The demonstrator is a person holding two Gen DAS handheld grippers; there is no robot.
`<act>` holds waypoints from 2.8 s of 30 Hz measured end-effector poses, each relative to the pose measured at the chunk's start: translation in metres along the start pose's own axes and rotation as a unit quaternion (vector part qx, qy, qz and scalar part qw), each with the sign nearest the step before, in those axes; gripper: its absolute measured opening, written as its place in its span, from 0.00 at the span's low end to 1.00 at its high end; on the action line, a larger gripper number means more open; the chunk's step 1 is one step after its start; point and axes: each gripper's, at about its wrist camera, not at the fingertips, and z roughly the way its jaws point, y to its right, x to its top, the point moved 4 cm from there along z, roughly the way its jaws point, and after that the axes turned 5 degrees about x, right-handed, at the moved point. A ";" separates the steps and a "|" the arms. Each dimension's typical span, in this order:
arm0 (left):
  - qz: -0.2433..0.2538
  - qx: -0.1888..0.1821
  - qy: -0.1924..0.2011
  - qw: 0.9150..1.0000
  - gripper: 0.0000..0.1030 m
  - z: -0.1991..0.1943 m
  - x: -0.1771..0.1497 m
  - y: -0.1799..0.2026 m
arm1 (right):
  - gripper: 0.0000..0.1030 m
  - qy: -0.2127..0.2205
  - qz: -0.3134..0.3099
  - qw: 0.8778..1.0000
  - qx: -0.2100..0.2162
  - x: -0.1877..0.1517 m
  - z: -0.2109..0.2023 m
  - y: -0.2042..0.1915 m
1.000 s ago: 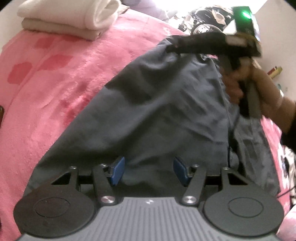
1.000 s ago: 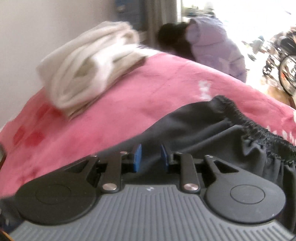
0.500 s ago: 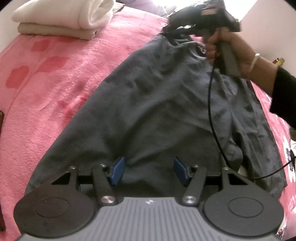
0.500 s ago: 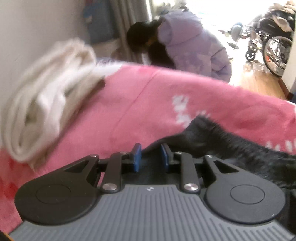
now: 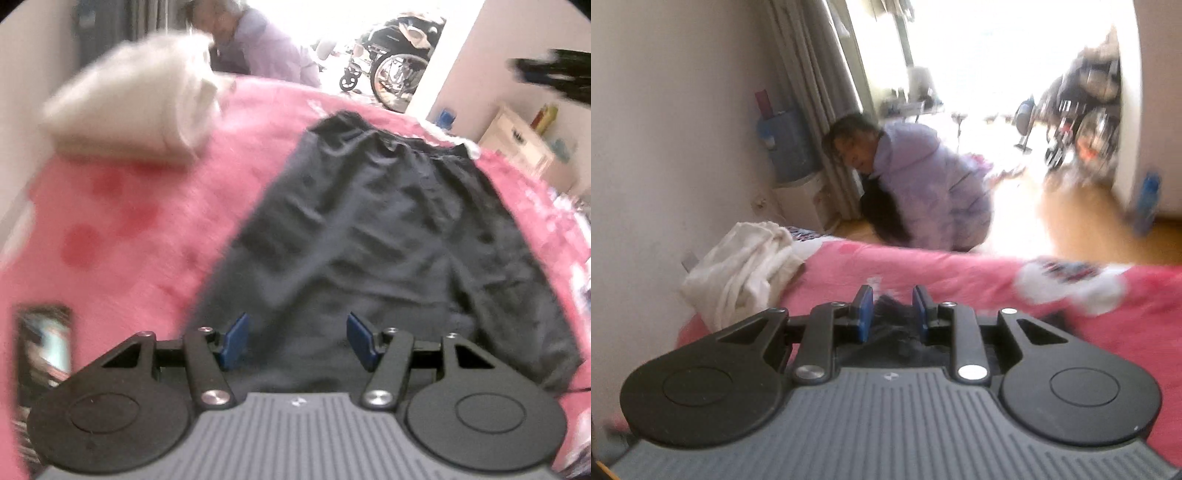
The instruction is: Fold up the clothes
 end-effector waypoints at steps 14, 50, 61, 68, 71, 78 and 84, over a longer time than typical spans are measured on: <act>0.075 -0.032 -0.048 0.996 0.57 0.019 -0.056 0.036 | 0.30 -0.183 0.016 0.979 -0.090 -0.223 -0.052 -0.013; 0.136 -0.126 0.134 0.974 0.92 -0.067 0.005 0.155 | 0.56 -0.150 0.089 0.974 -0.147 -0.225 -0.126 -0.001; 0.101 -0.076 0.120 0.985 0.99 -0.064 0.010 0.192 | 0.76 -0.153 0.127 0.969 -0.144 -0.220 -0.126 -0.002; 0.067 -0.030 0.089 0.993 0.99 -0.045 -0.002 0.180 | 0.83 -0.157 0.124 0.965 -0.169 -0.240 -0.129 -0.019; 0.065 -0.008 0.062 0.996 0.99 -0.037 -0.007 0.176 | 0.83 -0.165 0.123 0.962 -0.178 -0.247 -0.128 -0.024; 0.047 -0.008 0.044 0.998 0.99 -0.037 -0.014 0.165 | 0.85 -0.183 0.128 0.954 -0.200 -0.260 -0.131 -0.029; 0.043 -0.013 0.025 0.999 0.99 -0.039 -0.021 0.162 | 0.89 -0.187 0.136 0.949 -0.217 -0.262 -0.133 -0.033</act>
